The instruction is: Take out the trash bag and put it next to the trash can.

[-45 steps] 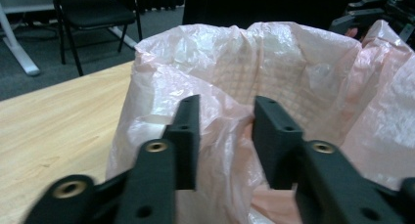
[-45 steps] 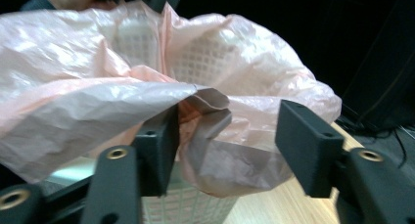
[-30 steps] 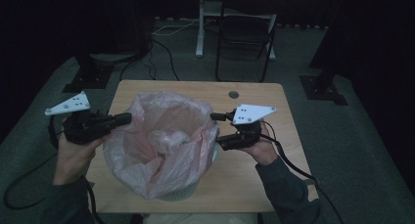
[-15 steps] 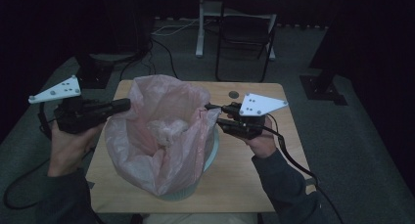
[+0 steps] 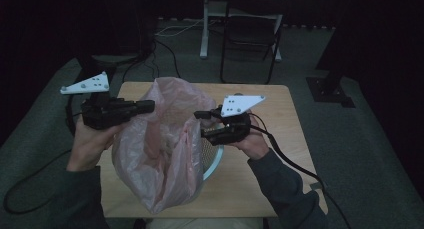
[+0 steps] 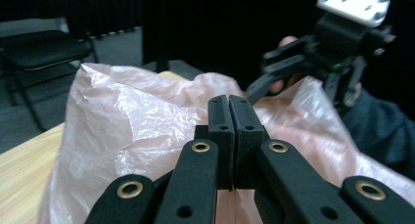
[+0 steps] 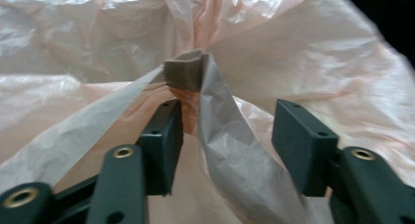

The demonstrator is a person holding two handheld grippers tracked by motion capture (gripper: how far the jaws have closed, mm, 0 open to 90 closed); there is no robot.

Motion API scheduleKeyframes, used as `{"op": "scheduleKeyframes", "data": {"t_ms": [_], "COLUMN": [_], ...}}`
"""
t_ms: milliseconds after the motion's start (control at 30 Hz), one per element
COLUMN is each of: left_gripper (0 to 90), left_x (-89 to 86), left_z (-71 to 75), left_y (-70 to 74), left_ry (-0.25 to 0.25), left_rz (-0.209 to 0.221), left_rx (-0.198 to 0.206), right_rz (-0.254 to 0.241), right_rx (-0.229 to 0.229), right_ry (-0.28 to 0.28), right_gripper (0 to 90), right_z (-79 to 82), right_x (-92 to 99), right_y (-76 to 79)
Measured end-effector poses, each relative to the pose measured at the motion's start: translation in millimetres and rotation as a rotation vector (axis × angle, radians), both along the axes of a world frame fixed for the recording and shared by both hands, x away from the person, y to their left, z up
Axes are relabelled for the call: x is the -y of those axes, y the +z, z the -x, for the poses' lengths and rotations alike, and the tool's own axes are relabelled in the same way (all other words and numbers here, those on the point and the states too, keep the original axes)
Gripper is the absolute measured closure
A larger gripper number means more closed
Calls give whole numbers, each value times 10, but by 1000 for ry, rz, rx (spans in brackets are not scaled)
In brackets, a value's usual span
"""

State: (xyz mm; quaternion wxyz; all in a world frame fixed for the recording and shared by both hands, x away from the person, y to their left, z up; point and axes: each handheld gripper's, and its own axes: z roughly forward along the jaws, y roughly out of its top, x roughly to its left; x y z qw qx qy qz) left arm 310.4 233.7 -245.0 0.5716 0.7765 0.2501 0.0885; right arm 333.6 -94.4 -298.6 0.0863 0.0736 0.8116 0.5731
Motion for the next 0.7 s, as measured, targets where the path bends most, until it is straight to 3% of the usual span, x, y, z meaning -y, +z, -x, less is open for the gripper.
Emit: {"op": "scheduleKeyframes", "data": {"t_ms": [67,167,233,367,533,567,700], "left_gripper": [888,887,887,887,887,887,887], "left_x": [104,145,293,385,485,512,540], "left_z": [2,0,-12,-25,-68,-97,-133], "left_y": [50,64,101,108,63,33,7], "left_ry": [-41,-51,-78,-95,-130,-155,-185], "left_rz": [5,-1,-31,-37,11,49,126], "left_rx": [-3,-2,0,-1,-20,-43,-67], "right_rz": [9,9,14,20,16,8,42], "right_rx": [-14,-15,-24,-34,-39,-47,-37], "right_ry": [6,17,48,67,91,104,114], "right_gripper": [422,412,345,285,249,252,308], "right_z": [-15,-20,-22,-53,-60,-53,-37], "right_x": [-58,-88,-205,-316,-409,-428,-484], "right_y": [16,26,72,79,83,96,123]}}
